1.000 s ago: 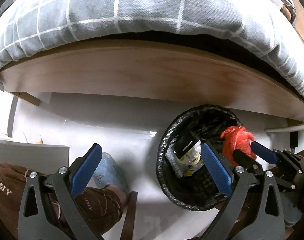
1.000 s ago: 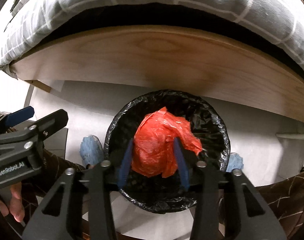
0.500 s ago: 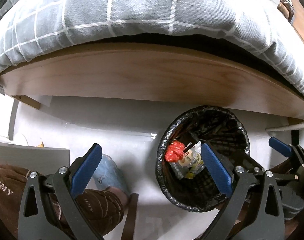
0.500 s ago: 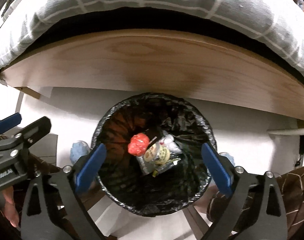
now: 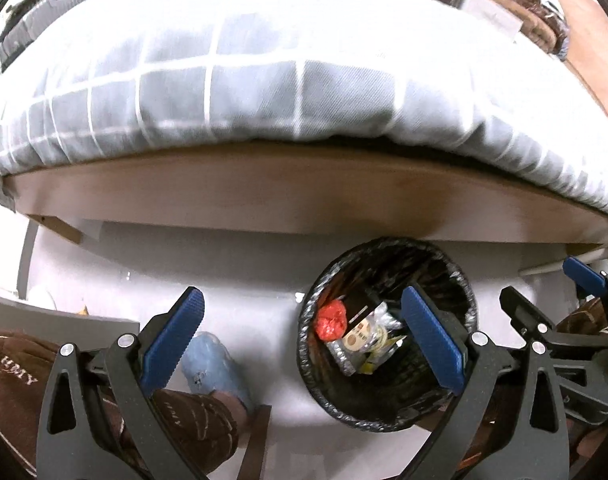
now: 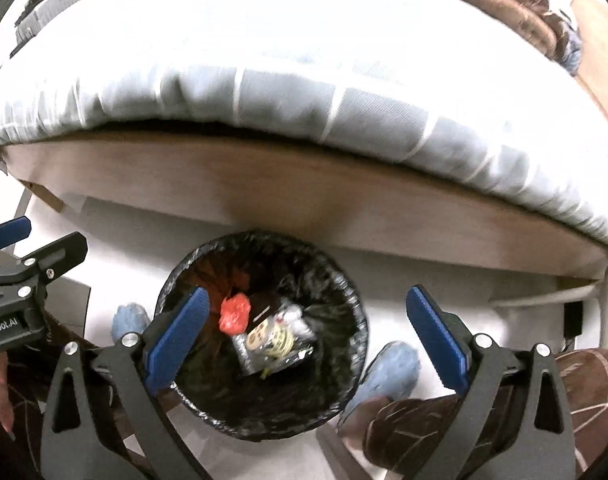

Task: Collect trash
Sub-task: 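Raise both open tools from the bin back over the bed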

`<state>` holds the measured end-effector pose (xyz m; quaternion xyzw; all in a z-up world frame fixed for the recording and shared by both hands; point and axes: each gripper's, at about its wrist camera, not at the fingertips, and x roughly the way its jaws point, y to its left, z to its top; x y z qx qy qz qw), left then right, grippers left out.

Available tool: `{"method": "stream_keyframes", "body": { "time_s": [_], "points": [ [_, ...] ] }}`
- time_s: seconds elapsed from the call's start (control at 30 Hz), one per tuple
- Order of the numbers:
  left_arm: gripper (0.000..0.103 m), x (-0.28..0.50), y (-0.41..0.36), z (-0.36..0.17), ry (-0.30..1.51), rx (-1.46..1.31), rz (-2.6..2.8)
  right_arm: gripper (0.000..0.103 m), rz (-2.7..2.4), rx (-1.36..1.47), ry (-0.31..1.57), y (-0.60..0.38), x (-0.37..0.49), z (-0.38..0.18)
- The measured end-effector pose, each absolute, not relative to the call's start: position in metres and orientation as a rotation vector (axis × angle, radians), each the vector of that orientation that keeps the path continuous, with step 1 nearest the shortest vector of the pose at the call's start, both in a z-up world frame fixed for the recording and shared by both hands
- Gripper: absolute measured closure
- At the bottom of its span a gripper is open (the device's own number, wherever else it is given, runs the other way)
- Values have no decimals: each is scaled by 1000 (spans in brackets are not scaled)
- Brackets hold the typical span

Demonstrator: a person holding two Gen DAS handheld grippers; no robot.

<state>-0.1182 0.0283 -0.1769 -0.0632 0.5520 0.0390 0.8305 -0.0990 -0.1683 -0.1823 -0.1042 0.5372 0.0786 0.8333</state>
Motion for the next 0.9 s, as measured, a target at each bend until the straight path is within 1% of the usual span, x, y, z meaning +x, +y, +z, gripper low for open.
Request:
{"method": "stream_keyframes", "body": {
  "time_s": [0.2, 0.43, 0.7, 0.9],
  "points": [
    [6, -110, 20, -151, 1112, -159, 69, 8, 147, -222, 1037, -192, -89, -145],
    [6, -85, 14, -125, 1056, -172, 50, 8, 112, -176, 976, -219, -63, -115],
    [6, -33, 7, -104, 999, -167, 30, 8, 78, -80, 917, -244, -5, -81],
    [6, 15, 1, -90, 960, -158, 11, 8, 87, -39, 875, -241, 38, -64]
  ]
}}
